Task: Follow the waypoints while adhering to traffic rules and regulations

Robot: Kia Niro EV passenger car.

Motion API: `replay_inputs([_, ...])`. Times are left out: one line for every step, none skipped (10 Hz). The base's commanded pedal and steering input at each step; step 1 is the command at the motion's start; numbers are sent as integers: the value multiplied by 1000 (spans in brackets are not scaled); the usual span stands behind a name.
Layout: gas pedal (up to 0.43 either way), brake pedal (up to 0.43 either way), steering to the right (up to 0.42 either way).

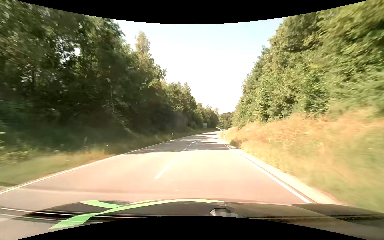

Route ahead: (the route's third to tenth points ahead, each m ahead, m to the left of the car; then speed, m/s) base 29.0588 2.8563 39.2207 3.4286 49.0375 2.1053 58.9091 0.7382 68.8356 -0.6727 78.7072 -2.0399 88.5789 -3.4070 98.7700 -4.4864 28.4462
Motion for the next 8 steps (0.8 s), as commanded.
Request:
replay_inputs([280,0,9])
replay_inputs([268,0,9])
replay_inputs([268,0,9])
replay_inputs([268,0,10])
replay_inputs([268,0,9])
replay_inputs([280,0,7])
replay_inputs([287,0,5])
replay_inputs([287,0,5])
